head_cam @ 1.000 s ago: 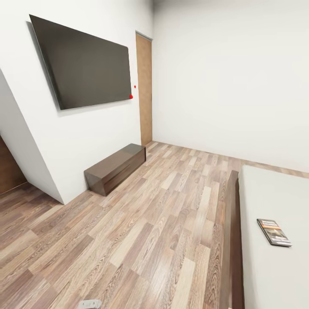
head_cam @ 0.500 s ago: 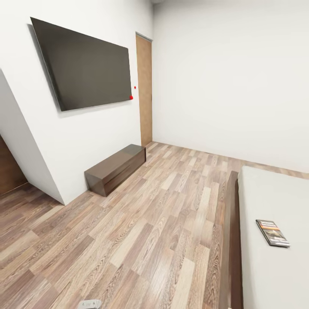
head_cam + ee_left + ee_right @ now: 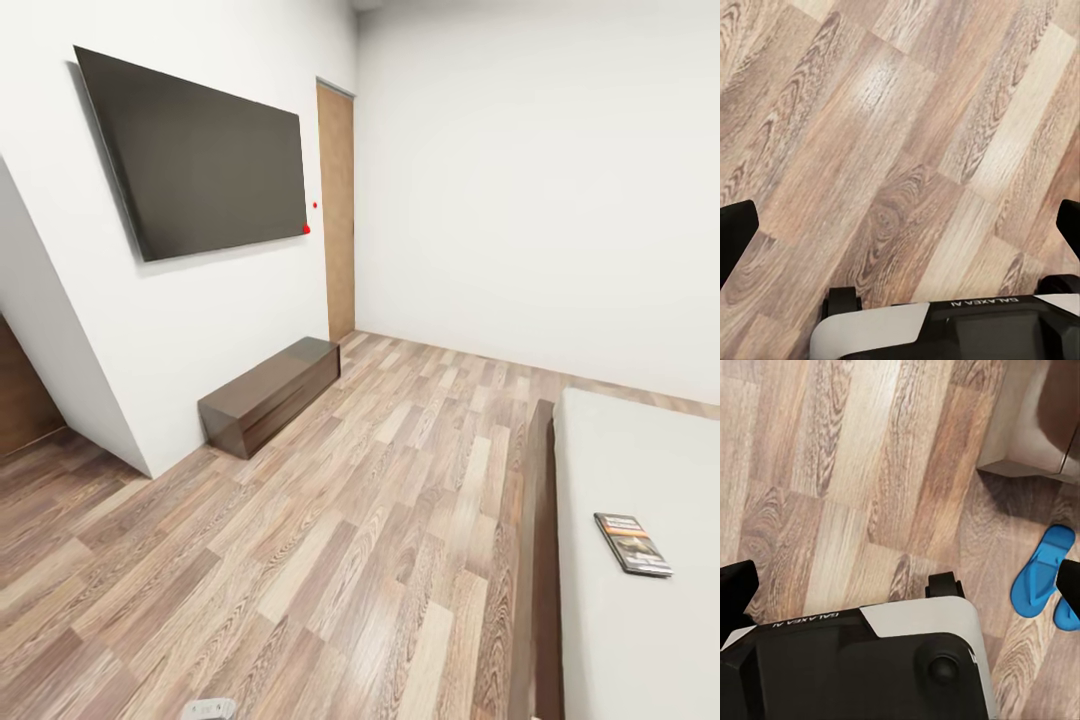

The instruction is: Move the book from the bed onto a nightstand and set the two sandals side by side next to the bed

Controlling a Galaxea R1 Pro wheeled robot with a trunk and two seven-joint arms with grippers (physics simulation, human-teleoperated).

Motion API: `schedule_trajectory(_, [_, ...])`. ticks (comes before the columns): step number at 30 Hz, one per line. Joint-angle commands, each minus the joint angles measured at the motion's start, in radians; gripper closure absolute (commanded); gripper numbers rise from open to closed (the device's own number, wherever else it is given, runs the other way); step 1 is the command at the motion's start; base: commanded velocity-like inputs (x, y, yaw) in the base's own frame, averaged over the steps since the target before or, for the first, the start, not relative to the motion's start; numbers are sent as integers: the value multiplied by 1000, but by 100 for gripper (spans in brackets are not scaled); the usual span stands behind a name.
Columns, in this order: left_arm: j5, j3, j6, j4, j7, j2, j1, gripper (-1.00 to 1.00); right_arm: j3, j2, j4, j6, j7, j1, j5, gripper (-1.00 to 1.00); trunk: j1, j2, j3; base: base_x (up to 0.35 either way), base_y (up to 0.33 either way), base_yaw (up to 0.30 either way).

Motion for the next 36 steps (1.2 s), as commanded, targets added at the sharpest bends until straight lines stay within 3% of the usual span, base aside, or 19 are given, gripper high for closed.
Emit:
schedule_trajectory(1, [-10, 9, -4, 1, -2, 0, -1, -100, -2, 0, 2, 1, 4, -1, -7, -100, -4, 6, 2, 0, 0, 31])
schedule_trajectory(32, [-10, 7, -4, 1, -2, 0, -1, -100, -2, 0, 2, 1, 4, -1, -7, -100, -122, 223, 99, 0, 0, 221])
schedule_trajectory(36, [-10, 7, -4, 1, -2, 0, -1, -100, -2, -1, 2, 1, 5, -1, -7, -100, -122, 223, 99, 0, 0, 251])
